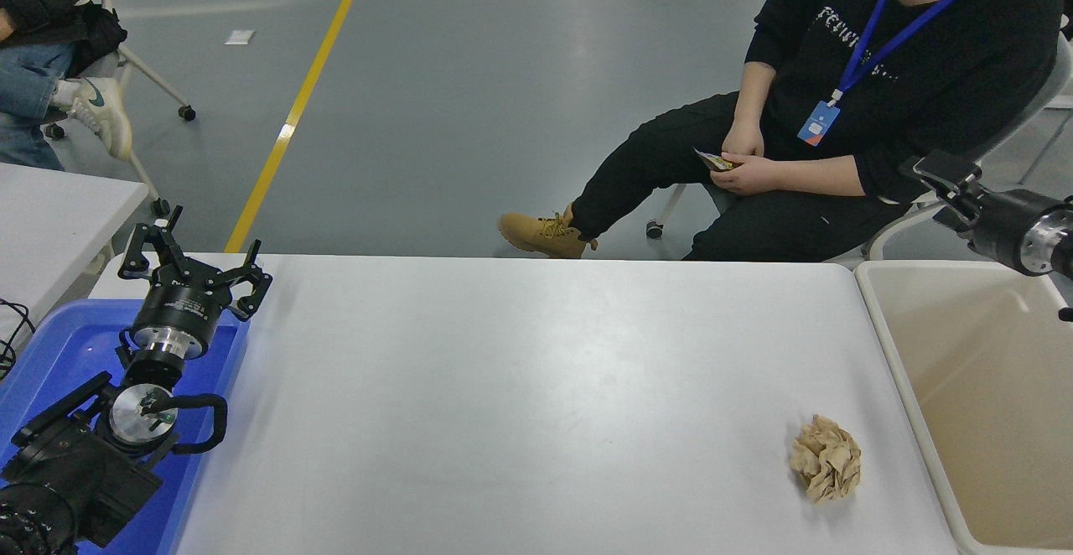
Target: Clean the table surface
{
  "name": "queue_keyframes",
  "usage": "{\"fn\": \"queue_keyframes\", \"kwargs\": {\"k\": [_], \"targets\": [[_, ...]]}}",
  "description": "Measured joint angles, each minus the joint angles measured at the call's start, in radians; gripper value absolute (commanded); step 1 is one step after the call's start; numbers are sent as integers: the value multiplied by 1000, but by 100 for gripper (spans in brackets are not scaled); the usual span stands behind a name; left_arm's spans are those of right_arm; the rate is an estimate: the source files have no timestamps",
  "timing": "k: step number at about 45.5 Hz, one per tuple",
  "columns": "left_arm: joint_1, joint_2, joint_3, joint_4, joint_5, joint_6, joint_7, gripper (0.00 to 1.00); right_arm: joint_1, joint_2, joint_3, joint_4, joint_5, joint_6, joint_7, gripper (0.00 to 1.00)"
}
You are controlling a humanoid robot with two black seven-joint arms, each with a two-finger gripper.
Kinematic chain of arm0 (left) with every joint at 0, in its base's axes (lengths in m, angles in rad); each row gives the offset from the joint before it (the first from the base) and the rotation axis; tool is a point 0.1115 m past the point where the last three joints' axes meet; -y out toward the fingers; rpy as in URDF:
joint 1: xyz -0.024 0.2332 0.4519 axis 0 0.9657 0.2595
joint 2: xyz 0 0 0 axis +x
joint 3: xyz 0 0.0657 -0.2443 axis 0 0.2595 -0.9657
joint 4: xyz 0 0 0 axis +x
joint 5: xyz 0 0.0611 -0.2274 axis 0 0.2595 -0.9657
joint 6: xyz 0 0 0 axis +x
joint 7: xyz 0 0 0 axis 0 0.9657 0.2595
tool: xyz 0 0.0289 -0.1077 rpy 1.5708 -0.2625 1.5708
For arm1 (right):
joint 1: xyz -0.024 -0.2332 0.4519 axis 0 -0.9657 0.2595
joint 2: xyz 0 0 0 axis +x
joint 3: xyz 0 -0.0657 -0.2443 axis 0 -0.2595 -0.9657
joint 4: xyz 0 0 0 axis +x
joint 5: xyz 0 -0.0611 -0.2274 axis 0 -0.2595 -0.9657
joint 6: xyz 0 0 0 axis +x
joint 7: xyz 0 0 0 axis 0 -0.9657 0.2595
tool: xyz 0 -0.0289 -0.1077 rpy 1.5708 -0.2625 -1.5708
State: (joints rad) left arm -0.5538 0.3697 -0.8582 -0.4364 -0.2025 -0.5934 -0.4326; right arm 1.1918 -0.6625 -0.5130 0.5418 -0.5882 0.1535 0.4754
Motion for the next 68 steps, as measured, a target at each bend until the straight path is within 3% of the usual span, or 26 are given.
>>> {"fn": "queue_keyframes", "kwargs": {"k": [13,30,46,68], "targets": [[0,0,0,0,0,0,0,100,103,-4,-195,124,-299,6,54,98],[0,0,0,0,0,0,0,100,138,5,-271,315,-554,7,100,98],[0,0,0,0,0,0,0,100,129,7,-285,425,-653,7,117,98],[0,0,0,0,0,0,0,100,36,7,-277,431,-675,-8,119,98]]}}
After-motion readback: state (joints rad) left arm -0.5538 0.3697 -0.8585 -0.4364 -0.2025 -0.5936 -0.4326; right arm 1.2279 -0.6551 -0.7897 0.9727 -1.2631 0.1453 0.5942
